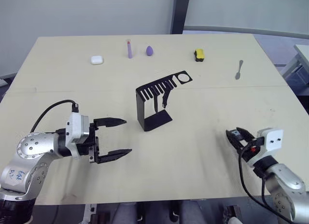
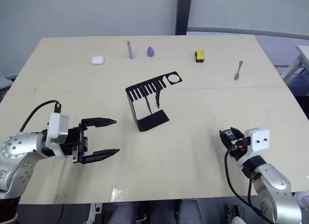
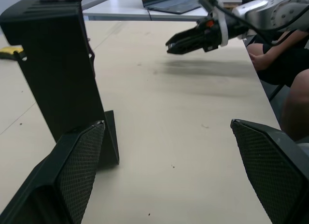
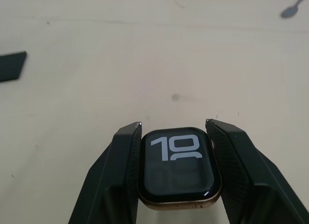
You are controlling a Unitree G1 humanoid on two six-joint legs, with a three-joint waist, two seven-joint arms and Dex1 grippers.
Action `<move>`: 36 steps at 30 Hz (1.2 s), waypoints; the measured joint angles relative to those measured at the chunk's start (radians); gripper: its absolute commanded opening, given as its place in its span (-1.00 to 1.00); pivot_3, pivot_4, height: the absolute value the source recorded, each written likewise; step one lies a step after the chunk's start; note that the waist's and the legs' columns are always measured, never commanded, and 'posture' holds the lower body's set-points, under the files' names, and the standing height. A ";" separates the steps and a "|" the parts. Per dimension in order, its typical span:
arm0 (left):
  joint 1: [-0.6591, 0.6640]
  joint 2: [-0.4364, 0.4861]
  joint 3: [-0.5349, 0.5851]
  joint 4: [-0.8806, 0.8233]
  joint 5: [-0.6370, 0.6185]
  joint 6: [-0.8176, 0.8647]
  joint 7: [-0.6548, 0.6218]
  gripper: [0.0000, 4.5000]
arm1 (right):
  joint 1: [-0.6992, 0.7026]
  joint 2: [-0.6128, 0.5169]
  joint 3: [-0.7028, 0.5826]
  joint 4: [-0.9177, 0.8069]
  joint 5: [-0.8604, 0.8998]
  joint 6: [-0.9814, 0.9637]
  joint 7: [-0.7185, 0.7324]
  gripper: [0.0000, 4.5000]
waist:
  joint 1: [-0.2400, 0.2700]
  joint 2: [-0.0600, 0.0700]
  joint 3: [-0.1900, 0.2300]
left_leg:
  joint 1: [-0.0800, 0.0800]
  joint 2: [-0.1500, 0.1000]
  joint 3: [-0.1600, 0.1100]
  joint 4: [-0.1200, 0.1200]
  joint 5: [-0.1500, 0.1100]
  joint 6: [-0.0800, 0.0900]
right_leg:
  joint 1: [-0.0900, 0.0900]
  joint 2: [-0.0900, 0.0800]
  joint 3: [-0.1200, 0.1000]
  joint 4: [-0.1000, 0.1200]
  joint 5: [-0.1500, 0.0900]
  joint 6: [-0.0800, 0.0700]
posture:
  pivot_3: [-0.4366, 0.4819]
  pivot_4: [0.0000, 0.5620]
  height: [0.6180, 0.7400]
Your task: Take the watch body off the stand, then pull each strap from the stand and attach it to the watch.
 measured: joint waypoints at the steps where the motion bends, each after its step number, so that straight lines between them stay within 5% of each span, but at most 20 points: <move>1: 0.001 -0.006 -0.002 -0.001 0.000 0.000 0.004 1.00 | -0.010 0.009 0.005 0.030 -0.011 -0.017 0.000 -0.28 | 0.000 0.000 0.000 | 0.000 0.000 0.000 0.000 0.000 0.000 | 0.000 0.000 0.000 0.000 0.000 0.000 | -0.05 -0.47 1.00; 16: 0.006 -0.012 -0.013 -0.003 0.002 0.021 0.021 1.00 | -0.093 0.015 0.034 0.193 -0.059 -0.114 0.050 -0.28 | 0.001 0.000 0.000 | 0.004 0.001 0.000 0.002 -0.002 -0.001 | 0.004 0.000 0.001 0.005 0.000 -0.001 | -0.05 -0.47 1.00; 17: 0.006 -0.012 -0.013 -0.003 0.002 0.021 0.021 1.00 | -0.093 0.013 0.033 0.194 -0.057 -0.114 0.056 0.18 | 0.001 0.000 0.000 | 0.004 0.001 0.000 0.002 -0.002 -0.001 | 0.004 0.000 0.002 0.005 0.000 -0.001 | -0.05 -0.47 1.00; 21: 0.006 -0.011 -0.013 -0.002 0.002 0.021 0.015 1.00 | -0.089 -0.009 0.027 0.194 -0.054 -0.114 0.071 0.97 | 0.002 0.000 0.000 | 0.004 0.001 0.000 0.002 -0.002 0.000 | 0.004 0.000 0.001 0.006 0.000 -0.001 | -0.05 -0.47 1.00; 32: 0.074 0.009 0.068 0.021 0.008 0.006 0.023 1.00 | 0.106 -0.281 -0.202 -0.056 0.161 0.013 0.301 0.97 | 0.007 0.000 0.000 | 0.007 0.002 0.000 0.002 -0.005 0.001 | 0.007 -0.001 0.002 0.000 0.000 -0.001 | -0.05 -0.47 1.00; 36: 0.140 -0.016 0.142 0.116 0.055 -0.057 0.044 1.00 | 0.215 -0.314 -0.288 -0.008 0.137 -0.127 0.479 0.97 | 0.007 -0.001 -0.001 | 0.008 0.002 0.000 0.002 -0.007 0.002 | 0.009 0.000 -0.001 -0.002 0.000 -0.001 | -0.05 -0.47 1.00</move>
